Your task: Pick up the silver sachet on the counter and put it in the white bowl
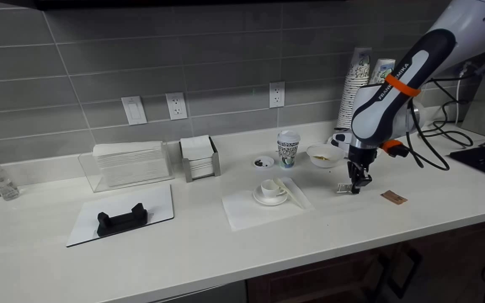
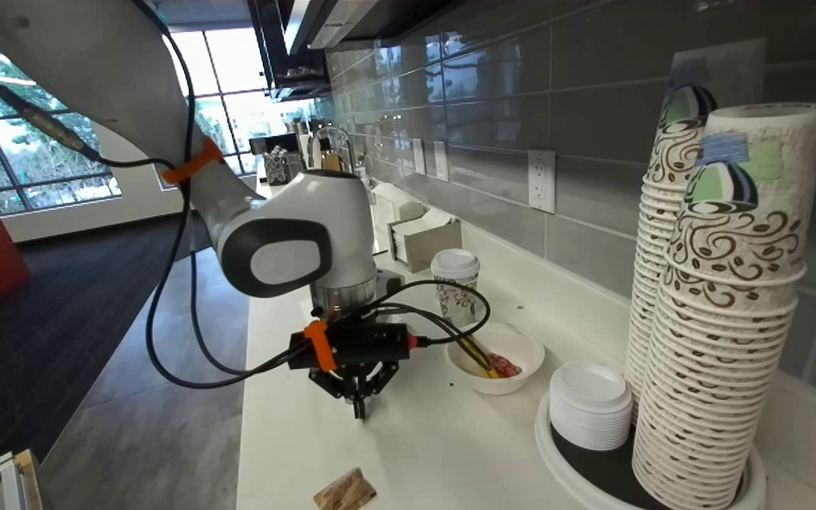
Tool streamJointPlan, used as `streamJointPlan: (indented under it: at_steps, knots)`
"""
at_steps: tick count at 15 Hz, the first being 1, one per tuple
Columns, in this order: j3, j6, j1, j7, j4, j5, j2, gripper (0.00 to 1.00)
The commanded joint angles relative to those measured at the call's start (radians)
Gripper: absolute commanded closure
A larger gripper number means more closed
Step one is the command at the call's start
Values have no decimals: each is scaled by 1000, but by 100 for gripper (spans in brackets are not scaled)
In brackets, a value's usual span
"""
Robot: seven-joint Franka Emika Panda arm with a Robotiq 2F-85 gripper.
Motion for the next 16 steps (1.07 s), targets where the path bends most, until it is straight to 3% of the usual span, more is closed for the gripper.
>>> streamJointPlan:
  at_steps: [1, 5, 8, 12, 16]
  knots:
    - [56, -45, -56, -7, -32, 194, -112, 100]
    - [8, -117, -52, 44, 18, 344, -168, 100]
    - [-35, -107, -38, 120, 48, 405, -187, 100]
    - [-54, 2, -17, 261, 76, 458, -167, 100]
    - [-38, 210, 3, 437, 94, 460, -109, 100]
